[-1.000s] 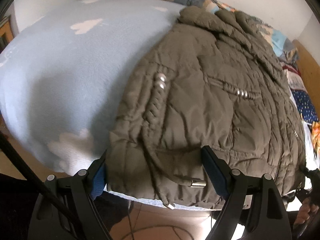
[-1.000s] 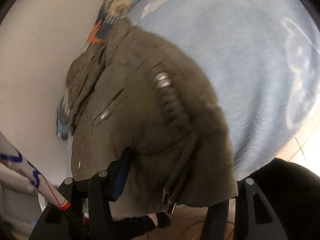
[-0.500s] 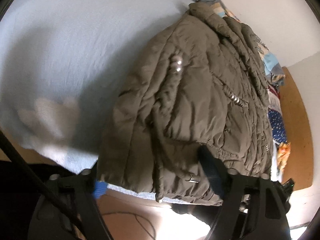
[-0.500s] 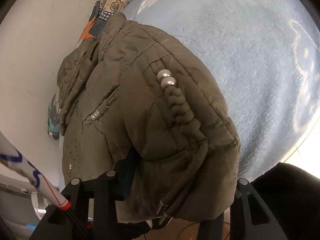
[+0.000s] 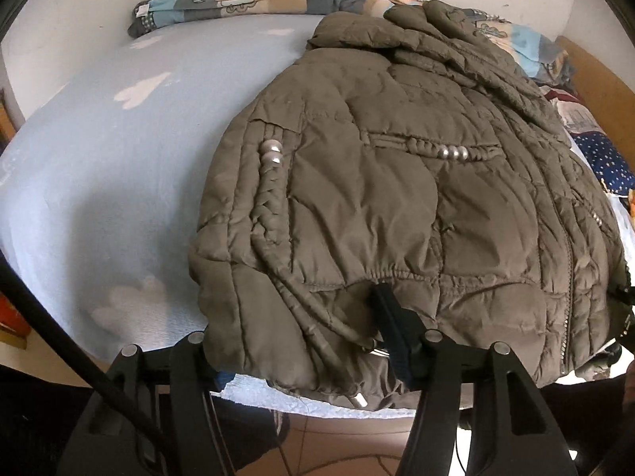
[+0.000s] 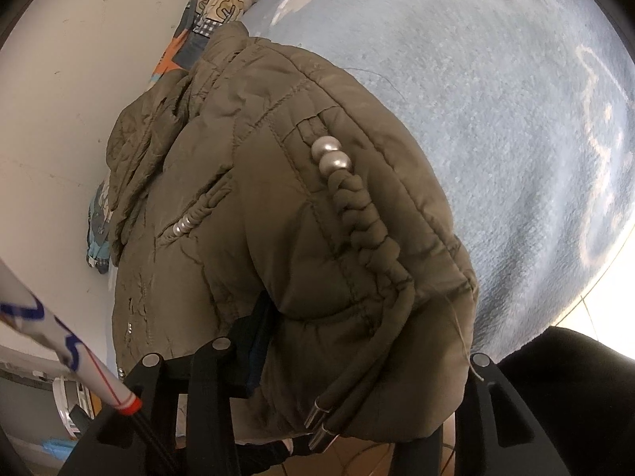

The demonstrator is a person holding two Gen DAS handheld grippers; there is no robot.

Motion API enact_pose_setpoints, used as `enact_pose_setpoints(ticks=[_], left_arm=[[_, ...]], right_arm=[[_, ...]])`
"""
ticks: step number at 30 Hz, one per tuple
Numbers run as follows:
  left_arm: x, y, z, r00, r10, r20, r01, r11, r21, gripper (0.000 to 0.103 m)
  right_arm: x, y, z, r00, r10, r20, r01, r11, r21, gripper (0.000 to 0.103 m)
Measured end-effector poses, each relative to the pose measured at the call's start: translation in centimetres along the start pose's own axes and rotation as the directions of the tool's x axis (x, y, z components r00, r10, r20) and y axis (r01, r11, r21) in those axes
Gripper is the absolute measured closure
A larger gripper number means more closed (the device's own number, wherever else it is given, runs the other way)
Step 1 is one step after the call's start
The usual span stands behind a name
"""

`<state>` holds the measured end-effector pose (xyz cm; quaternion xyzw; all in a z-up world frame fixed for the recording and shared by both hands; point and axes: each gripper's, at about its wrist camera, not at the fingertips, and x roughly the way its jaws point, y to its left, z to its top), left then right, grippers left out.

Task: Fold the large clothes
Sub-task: 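Grasp the jacket hem with both tools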

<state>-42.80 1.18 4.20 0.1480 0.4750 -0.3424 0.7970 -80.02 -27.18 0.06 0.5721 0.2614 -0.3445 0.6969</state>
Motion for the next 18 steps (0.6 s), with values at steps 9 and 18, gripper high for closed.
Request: enact_pose_setpoints(ticks=[9, 18], left_arm=[[0.5, -0.7, 0.4, 0.995, 0.102, 0.009, -0.103, 0.993, 0.053, 0.018], [0.4, -1.1, 0.6, 0.992, 0.124, 0.003, -0.124, 0.989, 0.077, 0.016]], right_arm=[[0.2, 0.5, -0.2, 1.000, -0.018, 0.016, 0.018, 1.000, -0.018, 0.054], [0.3, 0.3, 0.1, 1.000, -0.014, -0.015, 0.014, 1.000, 0.002, 0.055]])
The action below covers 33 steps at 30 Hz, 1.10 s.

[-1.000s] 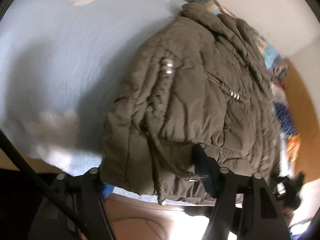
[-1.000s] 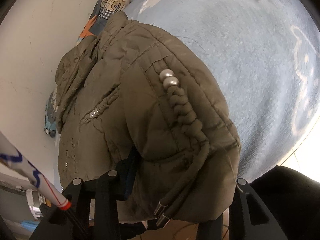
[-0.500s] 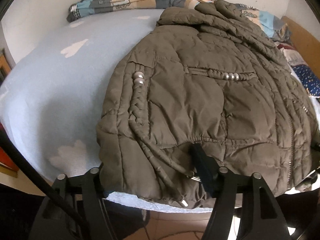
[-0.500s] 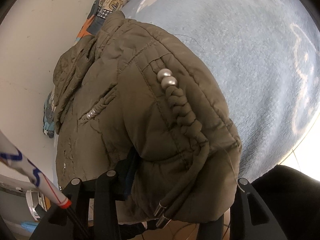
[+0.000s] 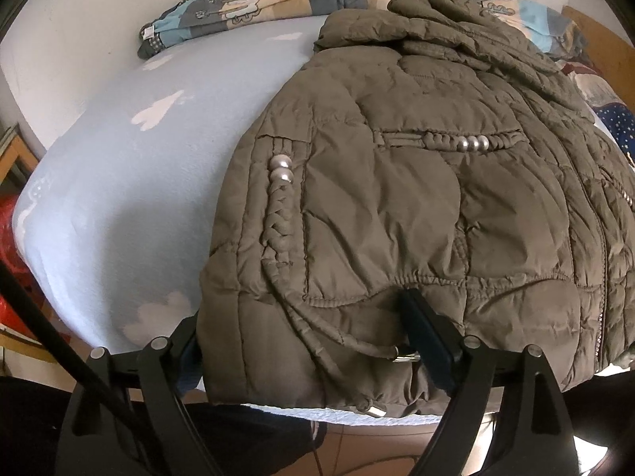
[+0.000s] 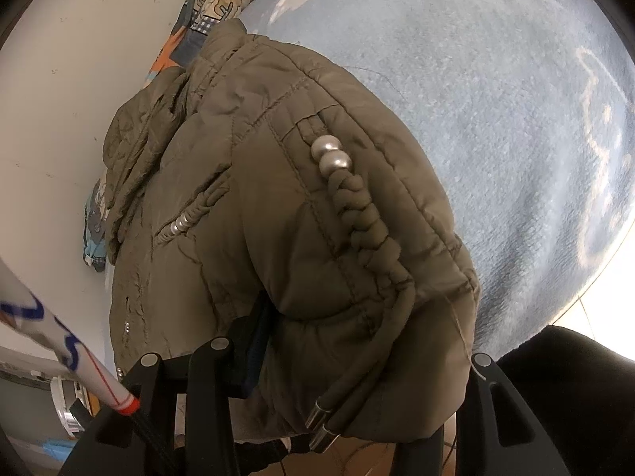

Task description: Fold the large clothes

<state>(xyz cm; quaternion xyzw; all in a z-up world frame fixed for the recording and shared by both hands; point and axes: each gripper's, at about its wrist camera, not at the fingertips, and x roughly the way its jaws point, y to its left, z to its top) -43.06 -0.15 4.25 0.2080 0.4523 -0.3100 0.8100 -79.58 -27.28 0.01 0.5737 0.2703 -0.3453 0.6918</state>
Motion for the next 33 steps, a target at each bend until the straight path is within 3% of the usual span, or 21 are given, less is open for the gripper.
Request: enact_pose_setpoints(ticks=[4, 7, 11, 16, 24, 27, 33], left_arm=[[0.0, 0.6, -0.1, 0.999, -0.045, -0.007, 0.045, 0.998, -0.031, 0.017], [-0.3, 0.6, -0.1, 0.998, -0.068, 0.005, 0.069, 0.997, -0.032, 0.032], [-1.1, 0.3, -0.1, 0.995, -0.094, 0.040, 0.095, 0.995, -0.018, 0.060], [-2.0, 0.9, 0.2, 0.990, -0.121, 0.074, 0.124, 0.991, -0.040, 0.078], [-3.3, 1.5, 0.6, 0.979, -0.165, 0.119, 0.172, 0.984, -0.051, 0.080], [-3.0, 1.8, 0.5, 0.979, -0.180, 0.096, 0.187, 0.980, -0.066, 0.080], [-2.0, 3.2, -0.6, 0.974, -0.225, 0.008, 0.223, 0.960, -0.170, 0.065]], right_arm=[[0.0, -0.2, 0.2, 1.000, 0.002, -0.004, -0.002, 1.000, 0.007, 0.055], [-0.2, -0.2, 0.3, 1.000, -0.003, 0.003, 0.003, 1.000, -0.004, 0.056], [-0.5, 0.3, 0.1, 1.000, -0.013, 0.017, 0.014, 0.999, -0.035, 0.070], [-1.4, 1.6, -0.2, 0.998, -0.027, 0.056, 0.034, 0.993, -0.115, 0.079], [-4.0, 2.5, 0.0, 0.985, 0.089, 0.151, -0.064, 0.984, -0.164, 0.083], [-4.1, 2.5, 0.0, 0.985, 0.084, 0.150, -0.059, 0.985, -0.165, 0.083], [-4.9, 1.7, 0.2, 0.990, 0.078, 0.121, -0.062, 0.990, -0.124, 0.081]])
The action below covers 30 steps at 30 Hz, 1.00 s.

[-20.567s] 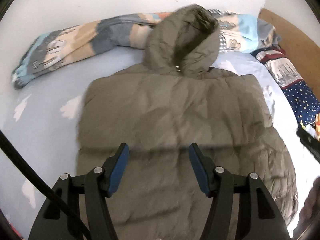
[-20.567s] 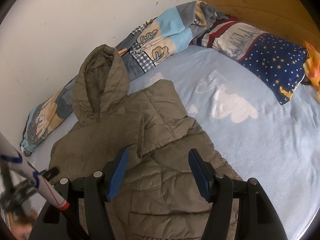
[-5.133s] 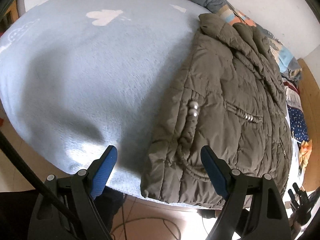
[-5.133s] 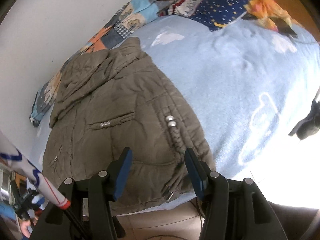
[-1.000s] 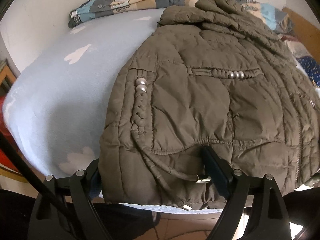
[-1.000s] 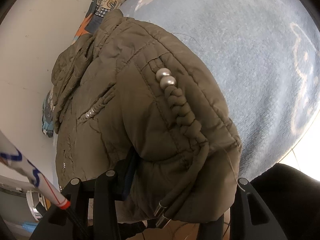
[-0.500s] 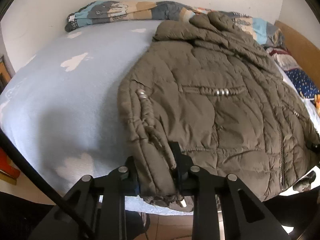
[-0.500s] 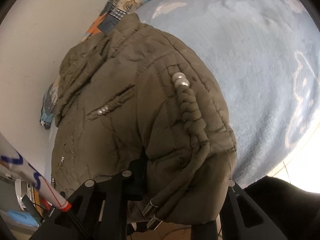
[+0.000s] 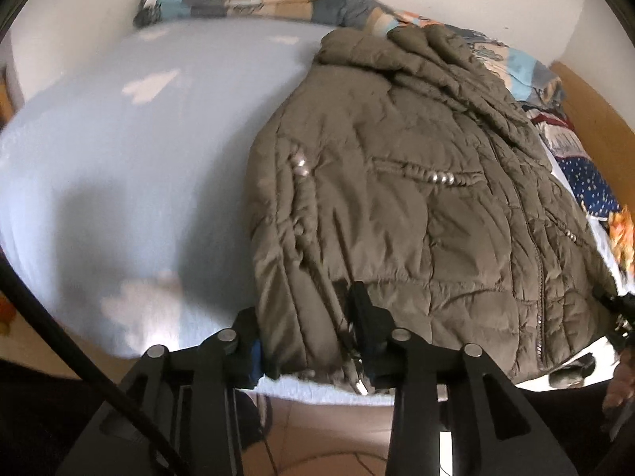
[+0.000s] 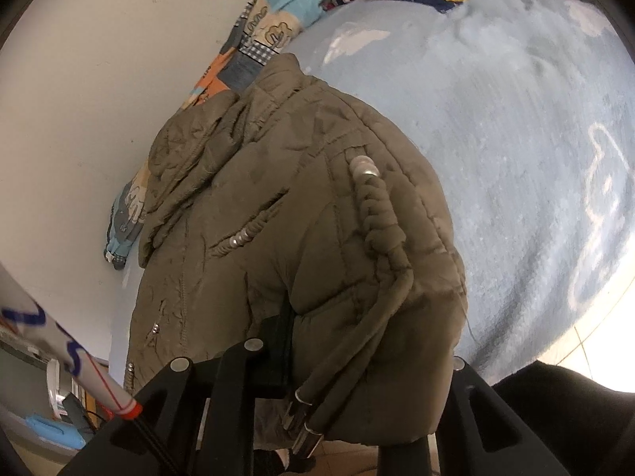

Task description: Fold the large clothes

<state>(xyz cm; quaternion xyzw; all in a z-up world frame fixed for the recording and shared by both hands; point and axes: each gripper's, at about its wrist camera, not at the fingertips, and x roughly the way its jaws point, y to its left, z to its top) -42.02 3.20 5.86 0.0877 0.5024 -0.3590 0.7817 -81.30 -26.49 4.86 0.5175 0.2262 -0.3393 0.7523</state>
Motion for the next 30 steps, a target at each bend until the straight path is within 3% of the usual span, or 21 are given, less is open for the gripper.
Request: enact_pose_setpoints(ticks=[2, 5, 6, 7, 8, 11, 15, 23, 30], left_arm=[[0.4, 0.5, -0.6, 1.000, -0.013, -0.027, 0.012, 0.999, -0.044, 0.055], [1.5, 1.0, -1.3, 0.995, -0.055, -0.081, 0.047, 0.994, -0.097, 0.054], [1.6, 0.9, -1.3, 0.995, -0.061, -0.081, 0.053, 0.994, -0.096, 0.055], [1.5, 0.8, -1.2, 0.995, -0.071, -0.075, 0.064, 0.994, -0.090, 0.067], [1.5, 0.6, -1.1, 0.995, -0.078, -0.067, 0.073, 0.994, -0.078, 0.077], [1.1, -0.8, -1.0, 0.999, -0.042, -0.033, 0.042, 0.999, -0.006, 0.083], [0.0, -1.6, -0.6, 0.999, -0.027, 0.025, 0.026, 0.999, 0.047, 0.085], [-3.9, -3.7, 0.5, 0.982, -0.041, 0.186, 0.008, 0.985, 0.175, 0.085], [-5.1, -4.0, 1.7, 0.977, -0.065, 0.202, 0.029, 0.984, 0.177, 0.086]], right_arm=[[0.5, 0.0, -0.6, 1.000, -0.006, -0.006, 0.006, 1.000, 0.004, 0.081], [0.7, -0.2, -0.7, 1.000, -0.015, -0.018, 0.016, 1.000, 0.018, 0.078], [1.4, 0.0, -0.6, 1.000, -0.019, -0.021, 0.020, 1.000, 0.023, 0.075], [1.4, -0.2, -0.6, 0.999, -0.025, -0.029, 0.026, 0.999, 0.029, 0.074], [1.8, -0.1, -0.7, 0.999, -0.031, -0.033, 0.032, 0.999, 0.032, 0.072], [2.4, -0.3, -0.8, 0.998, -0.041, -0.056, 0.044, 0.998, 0.050, 0.072], [1.8, 1.0, -1.0, 0.998, -0.061, -0.035, 0.060, 0.997, -0.042, 0.084], [0.2, 2.0, -0.4, 0.999, 0.015, 0.038, -0.012, 0.997, -0.077, 0.086], [-1.3, 3.2, 0.0, 0.991, 0.095, 0.091, -0.084, 0.990, -0.115, 0.086]])
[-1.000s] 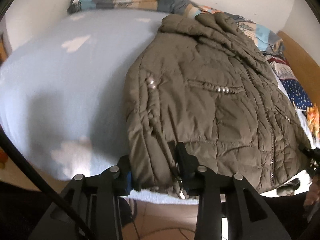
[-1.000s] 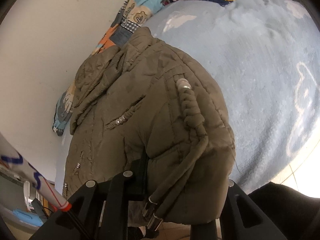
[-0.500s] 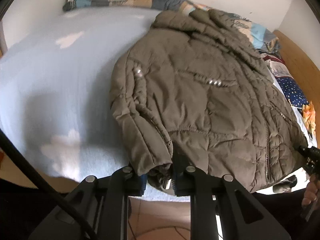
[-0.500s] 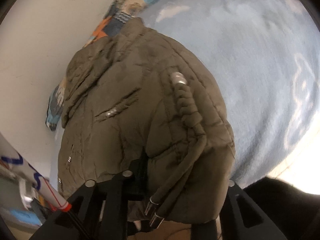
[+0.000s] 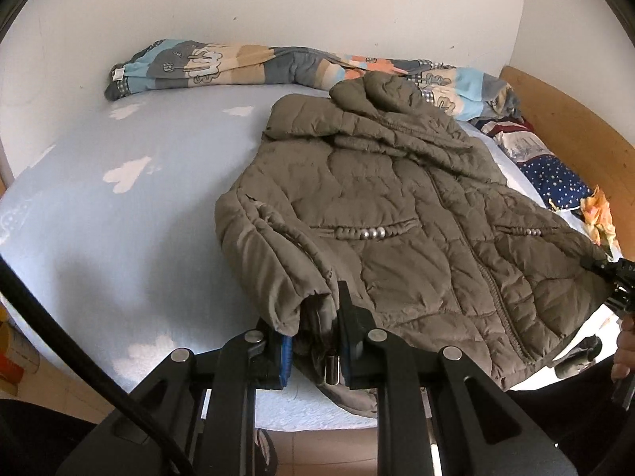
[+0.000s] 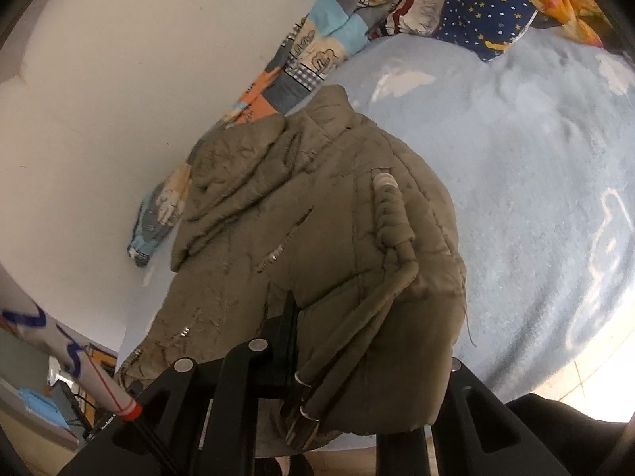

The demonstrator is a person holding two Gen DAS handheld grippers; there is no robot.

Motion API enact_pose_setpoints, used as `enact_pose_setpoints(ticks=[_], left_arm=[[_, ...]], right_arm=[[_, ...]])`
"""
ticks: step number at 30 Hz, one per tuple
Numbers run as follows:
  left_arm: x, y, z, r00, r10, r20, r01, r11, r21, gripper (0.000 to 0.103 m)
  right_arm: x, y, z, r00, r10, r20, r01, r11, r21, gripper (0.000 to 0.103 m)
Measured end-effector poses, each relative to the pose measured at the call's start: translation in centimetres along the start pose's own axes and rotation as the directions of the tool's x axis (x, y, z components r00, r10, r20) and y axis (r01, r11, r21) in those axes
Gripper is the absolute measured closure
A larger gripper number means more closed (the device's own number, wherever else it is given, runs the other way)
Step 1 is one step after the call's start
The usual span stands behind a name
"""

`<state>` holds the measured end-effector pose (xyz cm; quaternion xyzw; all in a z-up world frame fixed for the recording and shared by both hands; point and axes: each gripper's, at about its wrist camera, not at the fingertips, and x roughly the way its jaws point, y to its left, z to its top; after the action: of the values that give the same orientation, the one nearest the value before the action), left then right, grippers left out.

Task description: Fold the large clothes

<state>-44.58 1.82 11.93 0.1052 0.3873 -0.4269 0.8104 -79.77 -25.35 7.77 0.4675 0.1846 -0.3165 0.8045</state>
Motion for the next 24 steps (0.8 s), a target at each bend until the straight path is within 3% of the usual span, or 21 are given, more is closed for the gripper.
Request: enact_pose_setpoints(ticks=[24], left_arm=[[-3.9, 0.0, 7.3, 0.990, -0.018, 0.138, 0.020, 1.000, -0.010, 0.085]], right_arm=[[-2.8, 5.4, 6.6, 0.988, 0.128, 0.084, -0.124, 0.991, -0.051, 0.086]])
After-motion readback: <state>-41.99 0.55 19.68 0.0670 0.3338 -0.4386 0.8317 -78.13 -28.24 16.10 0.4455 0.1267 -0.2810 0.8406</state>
